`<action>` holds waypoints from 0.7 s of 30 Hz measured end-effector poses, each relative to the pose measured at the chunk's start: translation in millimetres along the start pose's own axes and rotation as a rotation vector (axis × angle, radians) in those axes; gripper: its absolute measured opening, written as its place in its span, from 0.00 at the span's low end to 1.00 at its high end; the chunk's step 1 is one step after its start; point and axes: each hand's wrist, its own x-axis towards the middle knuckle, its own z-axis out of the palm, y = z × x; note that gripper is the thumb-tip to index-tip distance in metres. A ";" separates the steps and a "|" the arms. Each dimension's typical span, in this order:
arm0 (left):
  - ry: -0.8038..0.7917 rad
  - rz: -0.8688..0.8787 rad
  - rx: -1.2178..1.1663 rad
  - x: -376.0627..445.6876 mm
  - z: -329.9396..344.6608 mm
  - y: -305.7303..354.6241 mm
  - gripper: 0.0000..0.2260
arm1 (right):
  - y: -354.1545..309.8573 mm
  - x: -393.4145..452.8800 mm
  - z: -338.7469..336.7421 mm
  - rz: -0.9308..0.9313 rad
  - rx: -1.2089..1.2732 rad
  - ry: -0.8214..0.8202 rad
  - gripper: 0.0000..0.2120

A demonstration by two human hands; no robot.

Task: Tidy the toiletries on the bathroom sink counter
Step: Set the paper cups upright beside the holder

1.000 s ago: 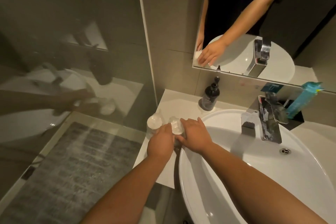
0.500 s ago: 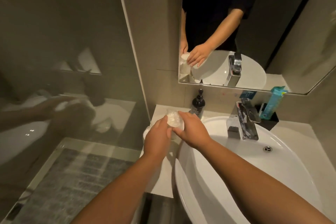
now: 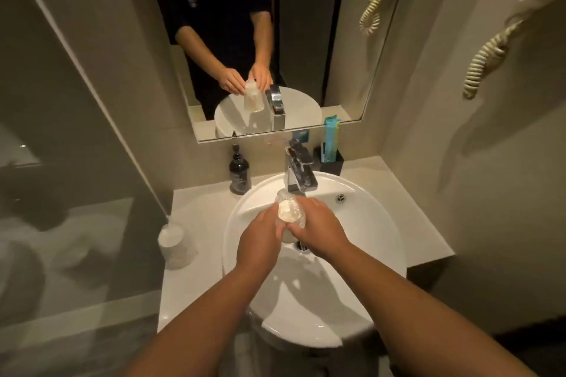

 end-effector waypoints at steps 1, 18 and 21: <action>-0.014 0.029 -0.022 1.2 7.1 10.0 0.16 | 8.7 -6.2 -8.6 0.031 0.005 0.022 0.21; -0.195 0.191 -0.075 107.7 145.4 126.2 0.18 | 172.4 18.8 -121.2 0.250 -0.007 0.141 0.25; -0.185 0.159 -0.029 146.9 164.8 134.1 0.18 | 201.5 58.5 -129.9 0.239 0.015 0.124 0.26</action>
